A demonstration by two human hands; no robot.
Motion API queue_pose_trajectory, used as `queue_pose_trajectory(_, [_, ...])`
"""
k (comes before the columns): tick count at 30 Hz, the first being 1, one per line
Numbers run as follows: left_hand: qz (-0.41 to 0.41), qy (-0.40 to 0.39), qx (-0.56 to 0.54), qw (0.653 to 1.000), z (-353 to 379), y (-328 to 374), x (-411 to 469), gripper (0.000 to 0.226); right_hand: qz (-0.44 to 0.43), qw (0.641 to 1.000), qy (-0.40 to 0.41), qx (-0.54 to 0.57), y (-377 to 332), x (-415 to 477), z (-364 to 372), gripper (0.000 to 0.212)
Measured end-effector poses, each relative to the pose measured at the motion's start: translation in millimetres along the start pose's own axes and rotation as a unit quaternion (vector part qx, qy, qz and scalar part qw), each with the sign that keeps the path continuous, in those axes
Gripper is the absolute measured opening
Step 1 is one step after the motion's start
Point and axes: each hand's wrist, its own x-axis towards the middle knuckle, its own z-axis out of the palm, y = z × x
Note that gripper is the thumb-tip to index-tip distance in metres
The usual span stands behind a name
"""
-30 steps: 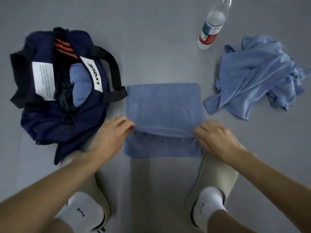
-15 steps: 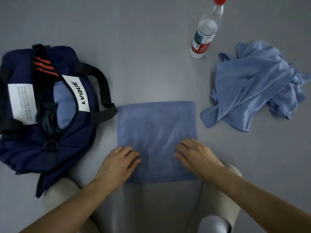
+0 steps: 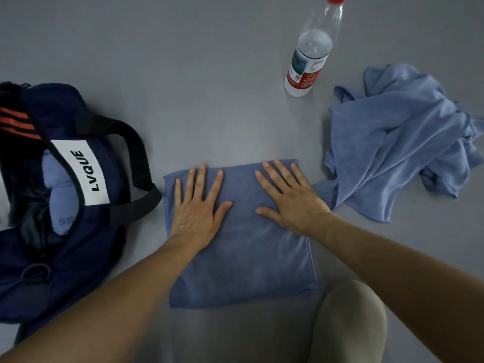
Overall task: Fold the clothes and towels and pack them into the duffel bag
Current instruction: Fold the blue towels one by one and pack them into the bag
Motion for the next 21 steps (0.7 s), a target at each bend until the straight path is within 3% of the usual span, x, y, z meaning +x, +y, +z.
queue_pose_trajectory(5, [0.031, -0.020, 0.010, 0.999, -12, -30, 11, 0.073, 0.004, 1.000, -0.002, 0.012, 5, 4, -4, 0.083])
queue_pose_trajectory(9, [0.033, -0.034, -0.023, 0.999, -19, -42, 13, 0.071, 0.058, 0.998, -0.020, 0.027, 15, 6, -13, 0.081])
queue_pose_trajectory(14, [0.051, 0.118, -0.073, 0.989, -35, -60, 21, 0.045, 0.086, 0.994, -0.023, 0.055, 23, 14, -28, 0.066])
queue_pose_trajectory(16, [0.037, 0.139, -0.060, 0.988, -43, -69, 28, 0.034, 0.089, 0.994, -0.001, 0.065, 28, 17, -31, 0.057])
queue_pose_trajectory(21, [-0.005, 0.062, -0.055, 0.997, -58, -78, 41, 0.028, 0.088, 0.995, -0.019, 0.041, 34, 18, -31, 0.054])
